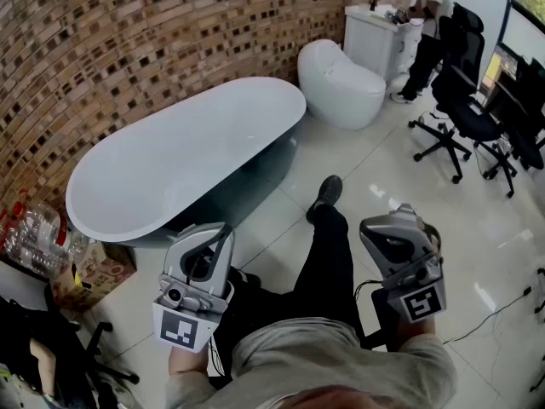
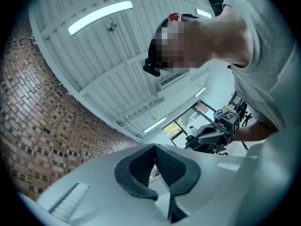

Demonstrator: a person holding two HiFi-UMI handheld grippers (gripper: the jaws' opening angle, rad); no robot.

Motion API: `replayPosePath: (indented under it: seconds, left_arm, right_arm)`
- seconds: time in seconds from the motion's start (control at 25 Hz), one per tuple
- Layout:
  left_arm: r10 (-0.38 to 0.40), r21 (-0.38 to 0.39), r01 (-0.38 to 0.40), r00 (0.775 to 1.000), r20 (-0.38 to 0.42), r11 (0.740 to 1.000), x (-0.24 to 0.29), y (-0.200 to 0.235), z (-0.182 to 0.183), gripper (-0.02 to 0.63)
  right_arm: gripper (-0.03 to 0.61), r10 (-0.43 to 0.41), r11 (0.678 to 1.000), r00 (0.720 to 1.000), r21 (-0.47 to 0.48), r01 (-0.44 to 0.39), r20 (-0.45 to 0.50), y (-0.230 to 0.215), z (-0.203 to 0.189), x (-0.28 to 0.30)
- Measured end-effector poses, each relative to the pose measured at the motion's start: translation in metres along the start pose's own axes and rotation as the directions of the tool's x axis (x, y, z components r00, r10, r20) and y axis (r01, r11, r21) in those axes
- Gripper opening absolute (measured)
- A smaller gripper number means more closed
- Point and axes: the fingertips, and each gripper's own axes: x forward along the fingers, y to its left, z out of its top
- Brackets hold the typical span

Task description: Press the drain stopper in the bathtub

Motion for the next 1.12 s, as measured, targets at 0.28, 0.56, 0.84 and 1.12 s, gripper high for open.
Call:
replayPosePath:
  seconds: [0.28,0.56,0.84,1.12]
  left_arm:
    - [0.003,0.043,-0.001,0.999,-0.039,0.999,0.087,0.020,-0.067,0.002]
    - [0.056,0.014,-0.055,0.988,-0.144,0.998,0.140,0.064,-0.155,0.002]
    - [0.175,0.027,-0.174,0.955,-0.241,0.984,0.168,0.117,-0.211,0.002]
    - [0.317,0.085,-0.305,0.914,-0.253,0.949,0.179,0.150,-0.234,0.002]
  right_arm:
    - [0.000,0.018,1.000,0.998,0.023,-0.019,0.053,-0.051,-0.089,0.029]
    - [0.000,0.028,0.989,0.996,0.144,-0.040,0.084,-0.083,-0.181,0.065]
    - [0.000,0.125,0.973,0.985,0.178,-0.144,0.116,-0.106,-0.246,0.125]
    - [0.000,0.214,0.952,0.959,0.181,-0.248,0.186,-0.128,-0.292,0.168]
